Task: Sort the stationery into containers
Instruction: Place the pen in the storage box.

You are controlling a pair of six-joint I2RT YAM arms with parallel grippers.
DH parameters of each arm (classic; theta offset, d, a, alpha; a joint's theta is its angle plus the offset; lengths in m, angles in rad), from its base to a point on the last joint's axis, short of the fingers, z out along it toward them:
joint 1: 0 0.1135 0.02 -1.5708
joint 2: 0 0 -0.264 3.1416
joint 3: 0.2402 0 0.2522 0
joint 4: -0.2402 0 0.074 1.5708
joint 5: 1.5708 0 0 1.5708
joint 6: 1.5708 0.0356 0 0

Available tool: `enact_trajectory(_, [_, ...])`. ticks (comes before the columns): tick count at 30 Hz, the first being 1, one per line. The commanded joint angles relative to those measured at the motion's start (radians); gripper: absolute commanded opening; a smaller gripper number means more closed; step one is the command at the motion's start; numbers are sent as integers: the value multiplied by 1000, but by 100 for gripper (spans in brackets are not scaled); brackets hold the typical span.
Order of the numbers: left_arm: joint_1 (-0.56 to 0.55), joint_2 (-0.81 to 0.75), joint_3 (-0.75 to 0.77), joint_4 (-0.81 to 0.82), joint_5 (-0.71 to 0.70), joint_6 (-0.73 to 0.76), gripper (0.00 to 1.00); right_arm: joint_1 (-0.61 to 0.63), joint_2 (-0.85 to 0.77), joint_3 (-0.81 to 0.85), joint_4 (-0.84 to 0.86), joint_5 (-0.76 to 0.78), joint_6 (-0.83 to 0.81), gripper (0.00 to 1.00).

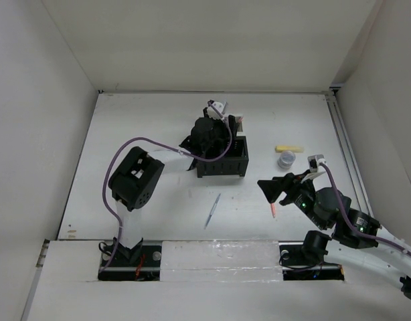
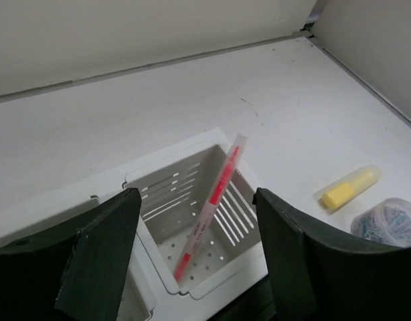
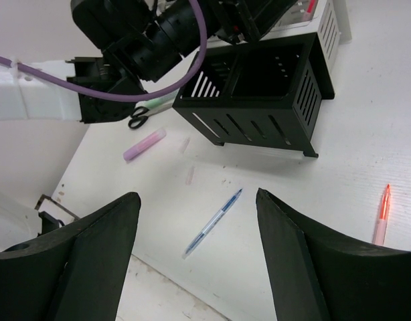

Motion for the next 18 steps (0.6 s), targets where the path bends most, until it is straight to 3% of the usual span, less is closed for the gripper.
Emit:
enact_trajectory(1, [2,-122,-6,55,0,-11,66,7,1,16,35,-13,3,76])
enact_trajectory(5, [-33,-208,-6,45,-41,-11,85,7,1,16,35,-13,3,77])
enact_trajectory(6, [-43,-241,4,16,-57,-1,100,7,1,16,35,-13,3,80])
enact_trajectory(8, [-43,-269,38,-38,-47,-26,100,7,12,16,17,19,-8,89])
enact_trajectory(9, [-43,-279,96,-76,-75,-44,100,7,25,25,3,33,-8,100])
enact_trajectory(14, [-43,-288,384,-622,-281,-154,100,7,166,71,-166,129,122,100])
enact_trajectory(18, [-43,-412,385,-828,-426,-285,100,7,251,85,-173,101,141,100])
